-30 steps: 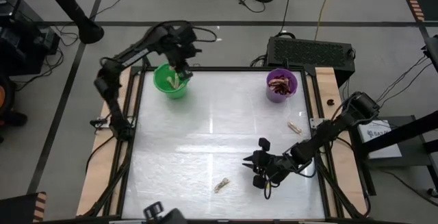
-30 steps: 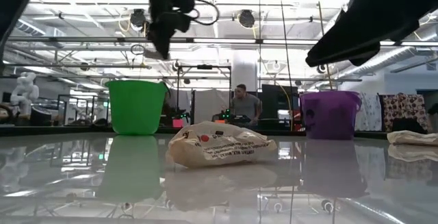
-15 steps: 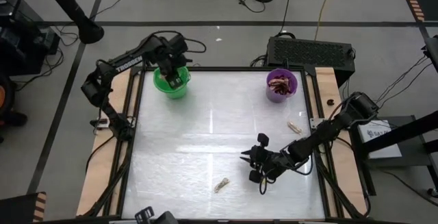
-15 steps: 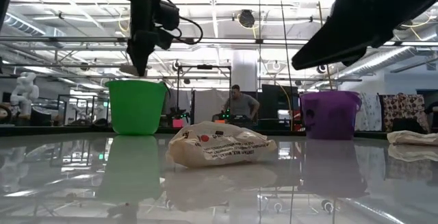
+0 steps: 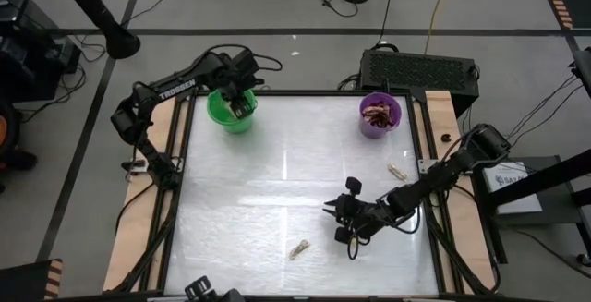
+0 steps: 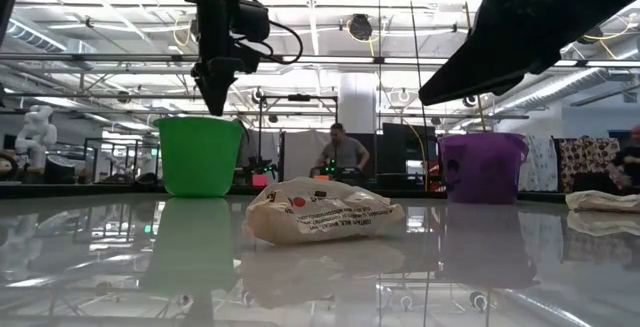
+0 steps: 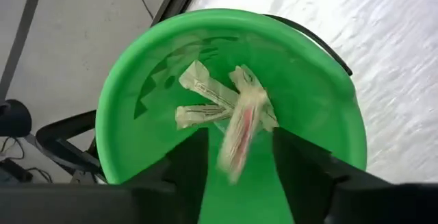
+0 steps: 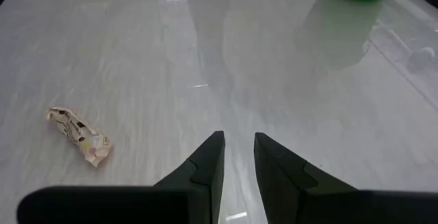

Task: Sort candy by brand, put in halloween buckets
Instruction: Put the white chocolate bar into the green bucket

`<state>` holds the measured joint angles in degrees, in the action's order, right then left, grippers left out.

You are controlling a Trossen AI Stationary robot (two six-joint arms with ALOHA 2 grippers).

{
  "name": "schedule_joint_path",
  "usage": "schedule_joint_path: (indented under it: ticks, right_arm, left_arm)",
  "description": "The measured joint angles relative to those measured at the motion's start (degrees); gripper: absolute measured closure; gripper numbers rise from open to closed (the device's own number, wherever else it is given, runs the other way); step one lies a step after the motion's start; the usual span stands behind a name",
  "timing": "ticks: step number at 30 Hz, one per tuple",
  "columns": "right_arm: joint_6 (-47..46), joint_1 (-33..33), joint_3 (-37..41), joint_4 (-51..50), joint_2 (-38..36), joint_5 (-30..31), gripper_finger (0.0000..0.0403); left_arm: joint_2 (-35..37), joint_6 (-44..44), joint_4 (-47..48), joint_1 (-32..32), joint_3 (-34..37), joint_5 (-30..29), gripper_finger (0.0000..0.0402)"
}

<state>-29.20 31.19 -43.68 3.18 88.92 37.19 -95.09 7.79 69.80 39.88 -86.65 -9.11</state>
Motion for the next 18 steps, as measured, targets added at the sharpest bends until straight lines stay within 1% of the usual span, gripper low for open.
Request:
schedule_joint_path:
  ticks: [3,5,6,8,11,13,16,18]
  right_arm:
    - [-0.03,0.01,0.00,0.00,0.00,0.00,0.0330]
    - [-1.12,-0.01,0.00,0.00,-0.02,-0.43,0.0330]
    - [-2.09,0.01,0.00,-0.02,-0.06,-1.72,0.0330]
    - [-4.55,-0.01,0.00,-0.73,-0.92,-6.85,0.0330]
    - [-11.70,-0.52,-0.05,-2.20,-3.99,-18.73,0.0330]
    - [-17.72,-0.84,-0.09,-3.59,-5.95,-25.65,0.0330]
    - [-23.61,-0.86,-1.49,-7.17,-7.64,-32.14,0.0330]
    - [-27.04,-0.82,-4.53,-13.95,-8.10,-34.17,0.0330]
  left_arm:
    - [0.00,0.00,0.03,-0.44,0.00,-0.10,0.0199]
    - [-0.01,-0.04,0.83,-0.96,-0.02,-0.17,0.0183]
    - [-0.02,-0.02,2.11,-1.30,-0.18,-0.12,0.0178]
    - [-0.02,0.00,6.20,-1.95,-0.69,0.22,0.0175]
    - [0.75,-0.18,10.64,-2.86,-0.87,1.57,0.0174]
    - [2.12,-2.37,11.14,-3.85,-0.87,3.50,0.0173]
    - [4.49,-3.00,11.52,-7.00,-0.88,7.11,0.0173]
    - [6.16,-1.87,11.53,-10.31,-0.87,8.09,0.0173]
